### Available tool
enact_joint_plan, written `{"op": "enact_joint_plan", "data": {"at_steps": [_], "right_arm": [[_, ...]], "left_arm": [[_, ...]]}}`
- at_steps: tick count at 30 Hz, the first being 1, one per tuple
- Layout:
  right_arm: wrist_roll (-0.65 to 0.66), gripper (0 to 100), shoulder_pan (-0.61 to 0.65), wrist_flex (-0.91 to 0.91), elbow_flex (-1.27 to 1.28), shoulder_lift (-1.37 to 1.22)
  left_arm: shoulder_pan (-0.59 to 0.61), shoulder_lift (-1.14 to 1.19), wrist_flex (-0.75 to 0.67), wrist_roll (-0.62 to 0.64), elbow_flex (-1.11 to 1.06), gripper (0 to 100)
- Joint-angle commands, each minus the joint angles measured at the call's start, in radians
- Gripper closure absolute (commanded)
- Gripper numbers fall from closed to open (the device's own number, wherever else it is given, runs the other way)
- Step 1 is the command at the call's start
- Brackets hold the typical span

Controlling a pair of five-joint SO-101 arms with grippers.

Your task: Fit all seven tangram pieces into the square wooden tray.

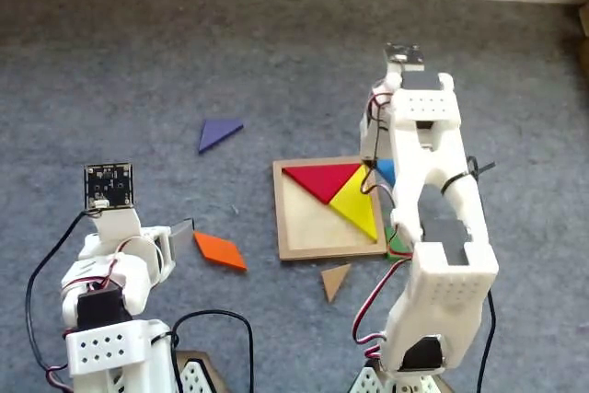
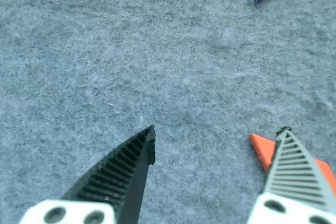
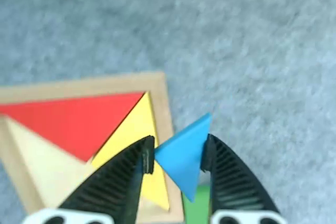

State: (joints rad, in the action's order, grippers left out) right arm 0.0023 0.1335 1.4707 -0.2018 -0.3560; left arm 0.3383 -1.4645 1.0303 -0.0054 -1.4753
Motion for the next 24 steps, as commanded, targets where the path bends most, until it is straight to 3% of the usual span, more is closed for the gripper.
{"op": "enact_joint_plan", "data": {"at_steps": [1,14,24], "right_arm": [[0.0,88.7,0.056,0.084,-0.054,0.091],[0.0,88.7,0.222,0.17,-0.054,0.104],[0.0,88.7,0.232,0.262,-0.054,0.105]], "left_arm": [[0.01,-0.008,-0.012,-0.008,0.007,65],[0.01,-0.008,-0.012,-0.008,0.007,65],[0.01,-0.008,-0.011,-0.008,0.007,65]]}}
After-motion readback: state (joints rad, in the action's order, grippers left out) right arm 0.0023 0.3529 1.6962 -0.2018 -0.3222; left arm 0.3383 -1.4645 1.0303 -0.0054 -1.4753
